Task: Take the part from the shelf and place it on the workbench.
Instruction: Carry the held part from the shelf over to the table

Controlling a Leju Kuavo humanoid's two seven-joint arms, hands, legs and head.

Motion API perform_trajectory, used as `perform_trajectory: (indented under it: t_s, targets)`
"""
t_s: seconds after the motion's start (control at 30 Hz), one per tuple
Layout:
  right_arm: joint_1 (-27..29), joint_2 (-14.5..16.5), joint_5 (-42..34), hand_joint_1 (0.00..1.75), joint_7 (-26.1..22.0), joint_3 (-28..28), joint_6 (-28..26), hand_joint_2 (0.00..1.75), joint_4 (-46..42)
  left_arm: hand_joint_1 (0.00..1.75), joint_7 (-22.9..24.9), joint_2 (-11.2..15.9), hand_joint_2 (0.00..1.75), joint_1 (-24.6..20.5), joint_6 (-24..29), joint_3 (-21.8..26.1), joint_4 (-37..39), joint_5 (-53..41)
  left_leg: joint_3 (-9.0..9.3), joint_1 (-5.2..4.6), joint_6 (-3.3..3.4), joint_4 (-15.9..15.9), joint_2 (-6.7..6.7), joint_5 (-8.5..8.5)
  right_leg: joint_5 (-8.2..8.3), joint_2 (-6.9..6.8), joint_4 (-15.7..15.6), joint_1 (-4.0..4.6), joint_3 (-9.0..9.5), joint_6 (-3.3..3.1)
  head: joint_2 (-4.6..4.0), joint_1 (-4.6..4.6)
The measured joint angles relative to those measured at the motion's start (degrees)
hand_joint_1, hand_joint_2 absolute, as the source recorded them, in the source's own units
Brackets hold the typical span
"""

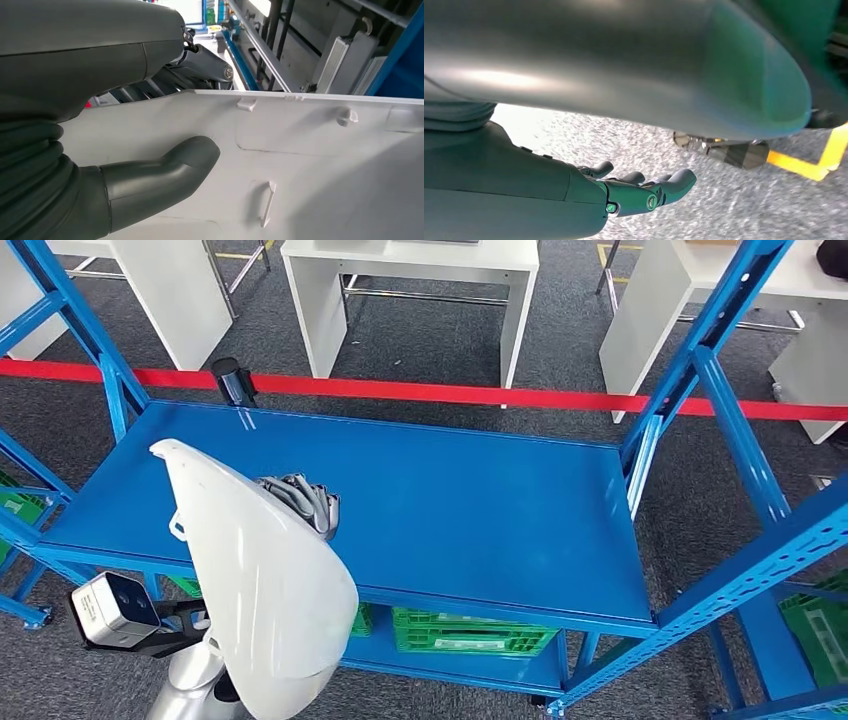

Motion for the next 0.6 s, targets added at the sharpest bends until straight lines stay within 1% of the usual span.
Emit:
perform_trajectory:
  t_s: [0.03,0.07,0.1,0.13,0.17,0.2,0.27,0.3,0.33,0.37,0.43,0.47,0.5,0.53,0.57,0.6]
  targets:
    - [0.0,-0.1,0.0,0.00,0.3,-0.1,0.0,0.00,0.0,1.75,0.0,0.0,1.75,0.3,0.0,0.0,-0.3,0.0,-0.18,0.06,-0.10,0.2,0.14,-0.03,1.28,-0.08,-1.7,-0.08,1.25,0.07,0.00,0.02]
    - [0.0,-0.2,0.0,0.00,0.6,-0.2,0.1,0.00,0.0,1.75,0.0,0.0,1.75,0.6,0.0,-0.1,-0.6,0.0,-0.36,0.15,-0.30,0.5,0.23,-0.09,2.96,-0.24,-5.3,-0.17,3.52,0.13,0.00,0.04]
    - [-0.1,-0.3,0.0,0.00,0.8,-0.2,0.2,0.00,0.0,1.75,0.0,0.0,1.75,0.8,0.0,-0.1,-0.9,-0.1,-0.60,0.18,-0.62,0.8,0.26,-0.16,4.02,-0.40,-9.1,-0.15,5.83,0.04,0.00,0.08]
    - [-0.2,-0.4,0.0,0.00,0.9,-0.3,0.3,0.00,0.0,1.75,-0.1,0.0,1.75,1.0,0.0,-0.1,-1.2,-0.1,-0.78,0.17,-0.99,1.1,0.24,-0.21,4.88,-0.47,-11.8,-0.03,7.42,-0.25,0.01,0.09]
    - [-0.3,-0.4,0.0,0.00,1.0,-0.3,0.3,0.00,0.0,1.75,-0.1,0.0,1.75,1.1,0.0,-0.1,-1.5,-0.2,-0.92,0.12,-1.41,1.4,0.20,-0.23,5.03,-0.48,-13.5,0.10,8.35,-0.62,0.01,0.11]
    - [-0.4,-0.5,0.0,0.00,1.2,-0.4,0.4,0.00,0.0,1.75,-0.1,0.0,1.75,1.3,0.0,-0.1,-1.8,-0.3,-1.02,0.06,-1.85,1.4,0.17,-0.12,4.88,-0.40,-13.9,0.27,8.37,-1.14,0.01,0.09]
    - [-0.5,-0.5,-0.1,0.00,1.4,-0.4,0.4,0.00,0.0,1.75,-0.3,0.0,1.75,1.6,-0.1,-0.2,-2.3,-0.5,-1.18,0.08,-2.71,1.5,0.11,0.08,5.20,-0.36,-14.2,0.24,7.99,-2.15,0.01,0.00]
    - [-0.5,-0.6,-0.2,0.00,1.4,-0.4,0.4,0.00,0.0,1.75,-0.4,0.1,1.75,1.7,-0.3,-0.2,-2.4,-0.6,-1.49,0.16,-3.11,1.9,0.05,-0.40,5.52,-0.39,-14.2,0.18,7.68,-2.67,0.01,-0.08]
    - [-0.5,-0.6,-0.4,0.00,1.4,-0.5,0.4,0.00,0.0,1.75,-0.6,0.1,1.75,1.7,-0.4,-0.2,-2.5,-0.7,-2.06,0.23,-3.42,3.2,-0.03,-1.70,5.90,-0.44,-14.4,0.10,7.35,-3.11,0.01,-0.19]
    - [-0.6,-0.6,-0.6,0.00,1.2,-0.5,0.4,0.00,0.0,1.75,-0.7,0.1,1.75,1.7,-0.6,-0.2,-2.5,-0.7,-3.02,0.32,-3.68,5.6,-0.11,-3.79,6.29,-0.49,-14.4,0.08,6.94,-3.47,0.00,-0.31]
    - [-0.6,-0.7,-1.2,0.00,0.8,-0.8,0.4,0.00,0.0,1.75,-0.8,0.2,1.75,1.7,-0.9,-0.3,-2.5,-0.7,-5.53,0.37,-4.03,13.0,-0.19,-8.65,7.06,-0.52,-14.4,0.18,5.89,-3.78,-0.01,-0.52]
    - [-0.6,-0.8,-1.5,0.00,0.7,-1.0,0.4,0.00,0.0,1.75,-0.8,0.2,1.75,1.7,-1.0,-0.3,-2.5,-0.7,-6.26,0.38,-4.10,16.0,-0.20,-10.00,7.48,-0.52,-14.4,0.23,5.32,-3.80,-0.01,-0.55]
    - [-0.6,-0.8,-1.7,0.00,0.5,-1.2,0.5,0.00,0.0,1.75,-0.8,0.2,1.75,1.7,-1.1,-0.4,-2.5,-0.7,-6.09,0.39,-4.10,17.3,-0.21,-10.16,7.93,-0.52,-14.4,0.26,4.75,-3.75,0.00,-0.56]
    - [-0.6,-0.8,-2.0,0.00,0.5,-1.4,0.6,0.00,0.0,1.75,-0.8,0.2,1.75,1.7,-1.2,-0.4,-2.5,-0.7,-4.77,0.39,-4.02,16.1,-0.23,-9.14,8.39,-0.51,-14.4,0.28,4.21,-3.65,0.00,-0.58]
    - [-0.6,-0.9,-2.2,0.00,0.4,-1.5,0.8,0.00,0.0,1.75,-0.8,0.2,1.75,1.6,-1.3,-0.5,-2.5,-0.7,-2.42,0.39,-3.87,12.9,-0.25,-7.47,8.85,-0.48,-14.3,0.28,3.70,-3.51,0.00,-0.60]
    - [-0.6,-0.9,-2.4,0.00,0.4,-1.7,1.0,0.00,0.0,1.75,-0.8,0.2,1.75,1.6,-1.5,-0.5,-2.5,-0.8,0.50,0.39,-3.67,8.5,-0.31,-6.08,9.31,-0.45,-14.3,0.28,3.29,-3.32,0.00,-0.62]
